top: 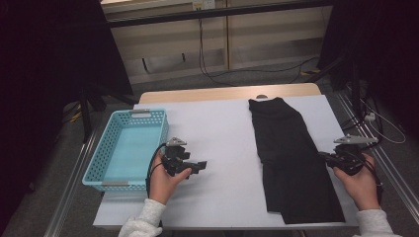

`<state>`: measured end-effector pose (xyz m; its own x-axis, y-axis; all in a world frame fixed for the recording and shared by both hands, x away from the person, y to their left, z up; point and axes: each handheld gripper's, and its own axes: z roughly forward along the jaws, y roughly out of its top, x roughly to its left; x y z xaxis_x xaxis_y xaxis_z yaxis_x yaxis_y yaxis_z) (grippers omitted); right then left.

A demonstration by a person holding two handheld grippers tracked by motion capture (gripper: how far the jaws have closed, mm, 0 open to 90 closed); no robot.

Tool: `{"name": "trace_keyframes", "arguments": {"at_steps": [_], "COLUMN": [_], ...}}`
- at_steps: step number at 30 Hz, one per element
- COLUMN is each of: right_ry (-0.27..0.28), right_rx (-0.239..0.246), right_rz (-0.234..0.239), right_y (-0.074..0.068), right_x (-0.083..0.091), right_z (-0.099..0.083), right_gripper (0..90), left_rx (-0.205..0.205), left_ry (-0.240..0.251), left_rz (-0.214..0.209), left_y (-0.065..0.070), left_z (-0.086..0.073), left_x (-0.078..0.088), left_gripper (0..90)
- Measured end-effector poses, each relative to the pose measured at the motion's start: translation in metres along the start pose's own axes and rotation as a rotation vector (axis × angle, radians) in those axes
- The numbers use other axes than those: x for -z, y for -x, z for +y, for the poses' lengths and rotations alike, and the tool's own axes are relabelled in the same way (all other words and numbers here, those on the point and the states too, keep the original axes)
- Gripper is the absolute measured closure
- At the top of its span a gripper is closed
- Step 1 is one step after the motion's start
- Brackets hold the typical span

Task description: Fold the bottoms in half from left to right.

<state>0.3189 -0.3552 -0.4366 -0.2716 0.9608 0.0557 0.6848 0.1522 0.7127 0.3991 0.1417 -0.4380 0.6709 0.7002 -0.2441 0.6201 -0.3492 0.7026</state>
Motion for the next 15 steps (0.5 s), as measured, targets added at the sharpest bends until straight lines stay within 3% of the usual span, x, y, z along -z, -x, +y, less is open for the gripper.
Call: {"name": "trace_keyframes", "arguments": {"at_steps": [3, 12, 15], "right_ry": [-0.022, -0.017, -0.024], "right_rx": [0.004, 0.01, 0.028], "right_rz": [-0.023, -0.061, -0.091], "right_y": [0.0016, 0.0072, 0.005], "right_x": [-0.0019, -0.0051, -0.0094], "right_z": [-0.0017, -0.0011, -0.0023], "right_gripper": [89.6, 88.8, 76.4], "left_rx": [-0.001, -0.001, -0.003], "left_ry": [-0.01, -0.012, -0.011], "left_rz": [-0.003, -0.004, -0.002], "left_y": [-0.0002, 0.0001, 0.0008], "left_z": [0.0003, 0.0002, 0.0003], "left_x": [-0.0003, -0.0008, -0.0012], "left_gripper": [18.0, 17.9, 17.9]}}
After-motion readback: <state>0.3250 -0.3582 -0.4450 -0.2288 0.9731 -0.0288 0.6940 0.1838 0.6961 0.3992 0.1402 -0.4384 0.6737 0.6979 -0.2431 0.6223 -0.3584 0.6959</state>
